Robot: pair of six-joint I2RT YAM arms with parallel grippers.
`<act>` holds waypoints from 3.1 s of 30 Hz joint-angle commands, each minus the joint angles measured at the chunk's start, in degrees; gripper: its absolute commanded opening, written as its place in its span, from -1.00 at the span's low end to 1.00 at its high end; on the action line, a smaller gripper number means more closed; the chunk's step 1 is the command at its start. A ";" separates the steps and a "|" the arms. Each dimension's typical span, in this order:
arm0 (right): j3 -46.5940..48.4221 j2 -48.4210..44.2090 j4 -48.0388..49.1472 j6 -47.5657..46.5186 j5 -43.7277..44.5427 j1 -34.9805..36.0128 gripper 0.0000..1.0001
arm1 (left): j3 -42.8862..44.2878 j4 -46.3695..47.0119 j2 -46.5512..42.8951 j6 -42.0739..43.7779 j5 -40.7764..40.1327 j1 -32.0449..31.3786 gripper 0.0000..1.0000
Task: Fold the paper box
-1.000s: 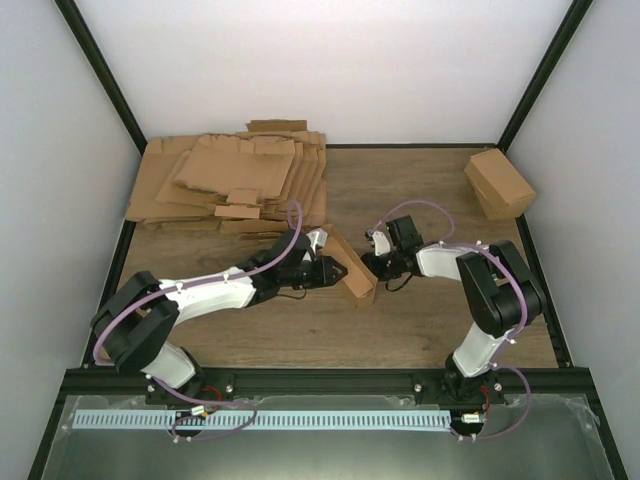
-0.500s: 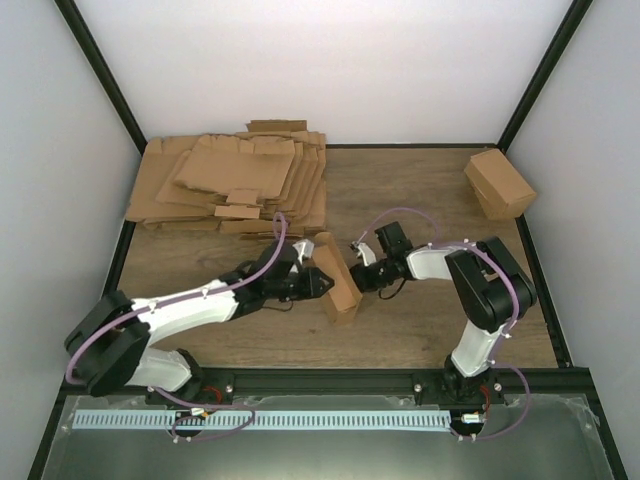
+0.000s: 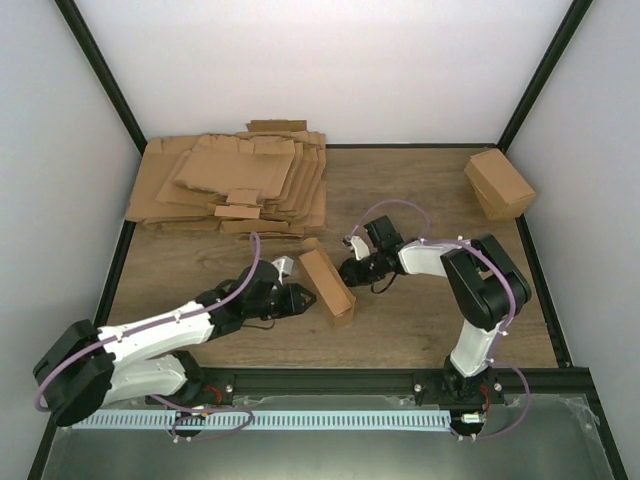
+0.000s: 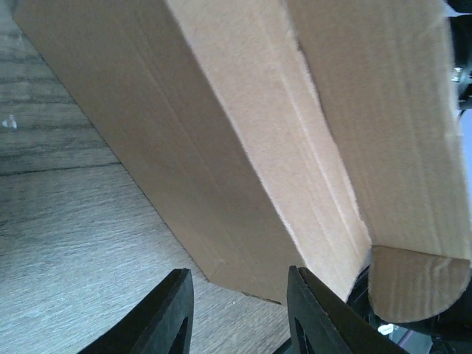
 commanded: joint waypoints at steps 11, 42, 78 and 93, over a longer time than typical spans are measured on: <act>7.44 -23.09 -19.78 2.09 23.65 3.03 0.27 | 6.56 -11.56 -7.95 17.12 5.29 17.23 -0.11; 9.20 -23.66 -42.17 15.09 49.08 27.63 0.85 | 18.56 -0.08 13.14 36.73 15.07 26.32 0.50; 7.69 -24.75 -40.50 21.51 49.48 27.63 0.48 | 26.09 -6.52 20.82 47.79 6.67 17.57 -0.59; 7.93 -25.23 -39.63 22.73 48.54 27.41 0.48 | 21.10 -4.39 19.68 38.40 -1.51 12.81 -0.92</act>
